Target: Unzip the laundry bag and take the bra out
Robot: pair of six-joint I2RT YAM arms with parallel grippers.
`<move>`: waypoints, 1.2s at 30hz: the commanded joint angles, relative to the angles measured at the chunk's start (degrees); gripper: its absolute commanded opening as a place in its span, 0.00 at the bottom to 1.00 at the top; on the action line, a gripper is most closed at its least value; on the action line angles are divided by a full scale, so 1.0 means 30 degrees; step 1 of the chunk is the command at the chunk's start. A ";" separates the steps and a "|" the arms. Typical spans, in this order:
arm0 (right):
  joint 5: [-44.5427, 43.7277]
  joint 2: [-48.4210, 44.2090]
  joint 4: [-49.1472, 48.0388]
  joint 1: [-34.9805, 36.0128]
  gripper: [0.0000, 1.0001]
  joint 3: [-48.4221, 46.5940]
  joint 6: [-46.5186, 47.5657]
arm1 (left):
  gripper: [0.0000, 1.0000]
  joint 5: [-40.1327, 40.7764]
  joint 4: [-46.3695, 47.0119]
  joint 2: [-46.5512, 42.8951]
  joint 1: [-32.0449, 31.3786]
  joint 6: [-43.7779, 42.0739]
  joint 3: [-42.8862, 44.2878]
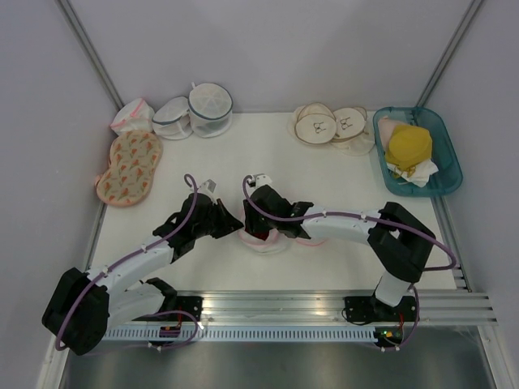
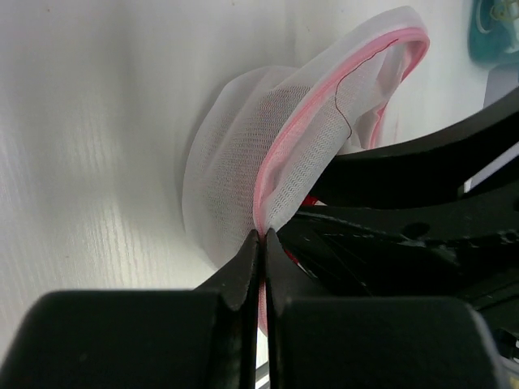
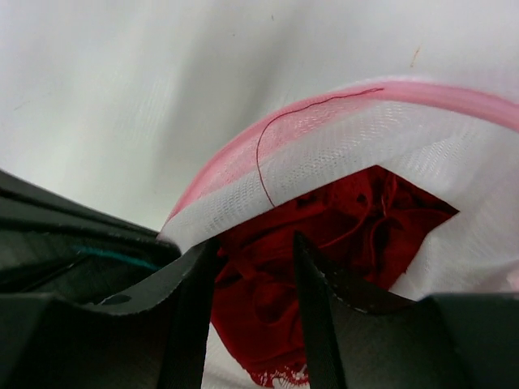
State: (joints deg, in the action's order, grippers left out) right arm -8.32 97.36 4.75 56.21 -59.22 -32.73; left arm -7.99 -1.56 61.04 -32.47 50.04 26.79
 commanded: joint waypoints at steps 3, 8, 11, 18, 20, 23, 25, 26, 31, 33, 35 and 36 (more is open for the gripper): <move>0.0283 0.1907 -0.0501 0.0190 0.49 -0.1059 0.0363 | 0.02 0.0261 -0.0270 -0.0422 0.0129 -0.0128 -0.0022; -0.1033 0.2351 0.0464 0.0249 0.33 -0.1178 0.0509 | 0.02 0.0261 -0.0387 -0.0686 0.0159 -0.0128 -0.0139; -0.1826 0.1651 0.0933 0.0249 0.00 -0.1090 0.0684 | 0.02 0.0290 -0.0387 -0.0891 0.0188 -0.0098 -0.0198; -0.2444 -0.4146 0.2691 0.0249 0.00 -0.0797 0.1710 | 0.02 0.0495 -0.0739 -0.1360 0.0188 -0.0098 -0.0257; -0.1947 -0.6103 0.3363 0.0220 0.00 -0.0913 0.1915 | 0.02 0.0495 -0.0681 -0.1331 0.0217 -0.0098 -0.0198; -0.1187 -0.8215 0.3951 0.0075 0.00 -0.1060 0.2033 | 0.02 0.0378 -0.0447 -0.1011 0.0217 -0.0040 -0.0169; -0.1124 -0.9158 0.4156 -0.0101 0.00 -0.1119 0.2033 | 0.02 0.0144 -0.0271 -0.0776 0.0217 0.0019 -0.0110; -0.2023 -1.0004 0.4245 -0.0276 0.00 -0.1177 0.2033 | 0.02 0.0085 -0.0096 -0.0514 0.0217 0.0019 -0.0139; -0.4549 -1.2176 0.4392 -0.1590 0.00 -0.1294 0.2033 | 0.02 -0.0266 0.0198 -0.0014 0.0217 0.0136 -0.0110; -0.5484 -1.2647 0.4422 -0.2326 0.00 -0.1557 0.2295 | 0.02 -0.0296 0.0170 0.0016 0.0217 0.0136 -0.0139; -0.6801 -1.3263 0.4334 -0.3059 0.00 -0.1879 0.3056 | 0.02 -0.0325 0.0169 -0.0042 0.0217 0.0136 -0.0169; -0.8200 -1.3322 0.4362 -0.3293 0.01 -0.2490 0.3349 | 0.02 -0.0325 0.0169 -0.0013 0.0217 0.0136 -0.0198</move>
State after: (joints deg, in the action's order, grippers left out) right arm -22.83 59.57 18.22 48.23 -61.95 -25.91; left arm -8.05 -2.90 60.86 -32.10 50.06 26.20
